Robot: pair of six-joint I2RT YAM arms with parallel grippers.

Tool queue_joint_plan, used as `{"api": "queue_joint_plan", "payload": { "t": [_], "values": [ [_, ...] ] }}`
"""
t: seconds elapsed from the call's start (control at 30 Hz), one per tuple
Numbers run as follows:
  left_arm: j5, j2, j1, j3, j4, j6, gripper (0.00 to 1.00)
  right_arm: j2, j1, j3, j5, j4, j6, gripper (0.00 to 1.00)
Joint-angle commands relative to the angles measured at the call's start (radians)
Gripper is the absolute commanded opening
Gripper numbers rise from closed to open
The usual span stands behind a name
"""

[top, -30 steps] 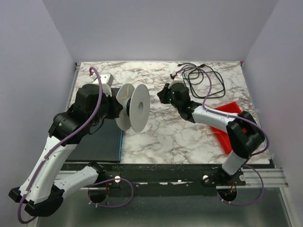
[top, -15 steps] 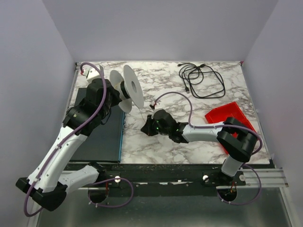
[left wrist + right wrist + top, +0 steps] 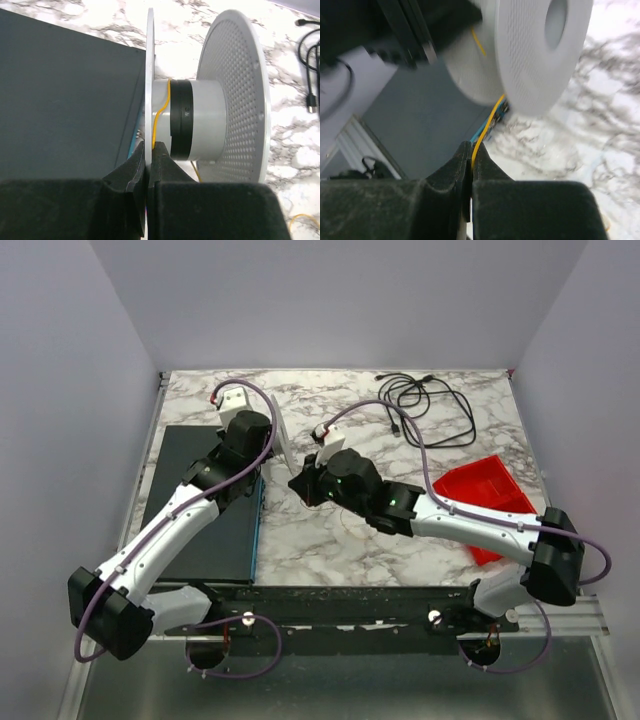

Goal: Wrap the cables

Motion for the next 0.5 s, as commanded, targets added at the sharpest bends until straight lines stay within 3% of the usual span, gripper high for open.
{"api": "queue_joint_plan", "payload": {
  "t": [0.0, 0.23, 0.47],
  "values": [
    [0.076, -0.021, -0.007, -0.038, 0.168, 0.101, 0.00, -0.013, 0.009, 0.101, 0.180, -0.148, -0.157, 0.01],
    [0.290, -0.055, -0.040, -0.063, 0.147, 0.252, 0.00, 0.002, 0.009, 0.169, 0.505, -0.087, -0.385, 0.01],
    [0.385, -0.094, -0.063, -0.055, 0.105, 0.316, 0.00, 0.018, 0.006, 0.167, 0.592, 0.048, -0.486, 0.12]
  ]
}}
